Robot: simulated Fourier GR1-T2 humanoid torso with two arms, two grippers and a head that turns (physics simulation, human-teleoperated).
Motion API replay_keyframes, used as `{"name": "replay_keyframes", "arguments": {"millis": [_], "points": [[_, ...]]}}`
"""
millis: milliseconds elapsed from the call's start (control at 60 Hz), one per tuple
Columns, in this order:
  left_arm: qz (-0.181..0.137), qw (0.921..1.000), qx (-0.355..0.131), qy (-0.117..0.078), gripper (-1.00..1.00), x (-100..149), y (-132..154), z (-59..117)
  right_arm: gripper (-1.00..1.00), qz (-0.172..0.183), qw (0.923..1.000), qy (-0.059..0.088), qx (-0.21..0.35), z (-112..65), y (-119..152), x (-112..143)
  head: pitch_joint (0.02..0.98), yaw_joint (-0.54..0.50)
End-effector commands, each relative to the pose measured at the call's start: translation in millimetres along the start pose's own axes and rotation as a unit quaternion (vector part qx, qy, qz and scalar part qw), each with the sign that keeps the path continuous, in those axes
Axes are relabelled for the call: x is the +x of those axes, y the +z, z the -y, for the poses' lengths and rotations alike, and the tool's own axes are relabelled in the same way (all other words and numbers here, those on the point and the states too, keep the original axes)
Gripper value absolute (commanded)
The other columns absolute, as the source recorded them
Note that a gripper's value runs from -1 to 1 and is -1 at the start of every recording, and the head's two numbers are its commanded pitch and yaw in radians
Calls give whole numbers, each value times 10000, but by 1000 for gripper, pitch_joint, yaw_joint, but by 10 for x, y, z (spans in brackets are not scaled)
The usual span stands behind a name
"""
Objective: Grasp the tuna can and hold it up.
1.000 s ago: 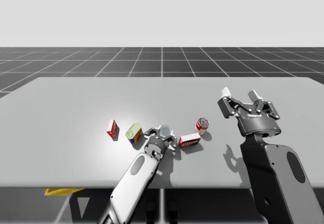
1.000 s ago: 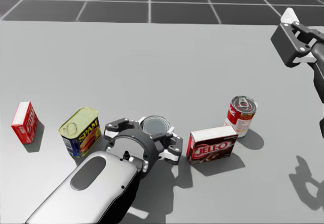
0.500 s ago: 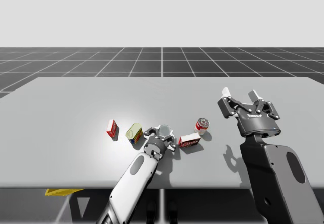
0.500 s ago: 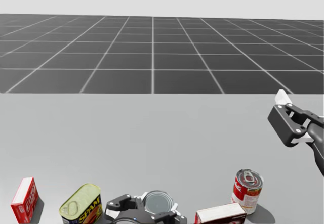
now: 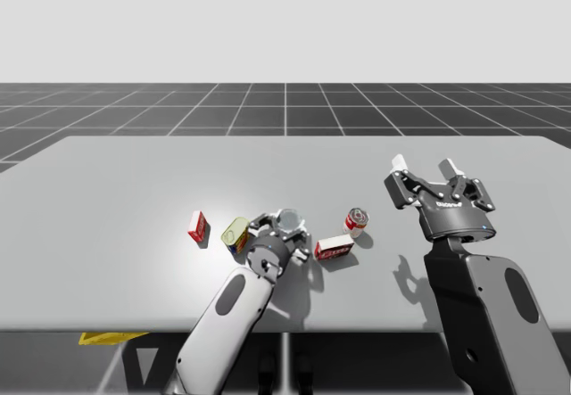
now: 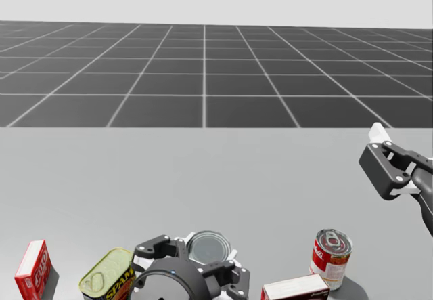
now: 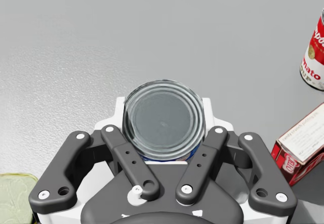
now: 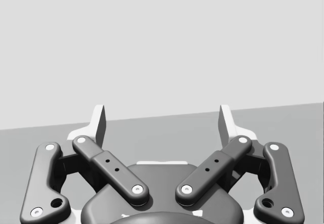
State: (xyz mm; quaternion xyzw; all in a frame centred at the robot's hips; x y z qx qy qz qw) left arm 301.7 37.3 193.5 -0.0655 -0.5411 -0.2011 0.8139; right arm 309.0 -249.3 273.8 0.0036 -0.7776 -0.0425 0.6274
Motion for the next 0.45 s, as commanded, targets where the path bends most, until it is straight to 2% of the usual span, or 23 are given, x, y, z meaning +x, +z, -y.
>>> {"name": "replay_keyframes", "arguments": {"millis": [17, 217, 333, 383, 450], "points": [[588, 9965, -570, -194, 1000, 509, 142, 91, -1000, 7, 10000, 25, -17, 3, 2, 3, 478, -37], [1124, 9920, -471, -344, 1000, 919, 315, 16, -1000, 35, 10000, 58, 25, -3, 3, -5, 476, -36], [1483, 9867, -328, -570, 1000, 1164, 431, -4, -1000, 31, 10000, -4, 52, 4, 4, 2, 477, -35], [1580, 9850, -294, -626, 1000, 1225, 465, -6, -1000, 78, 9999, 67, 94, 2, 7, 0, 477, -35], [1759, 9815, -237, -713, 1000, 1351, 539, -9, -1000, 78, 9999, 39, 104, -1, 10, 0, 477, -33]]}}
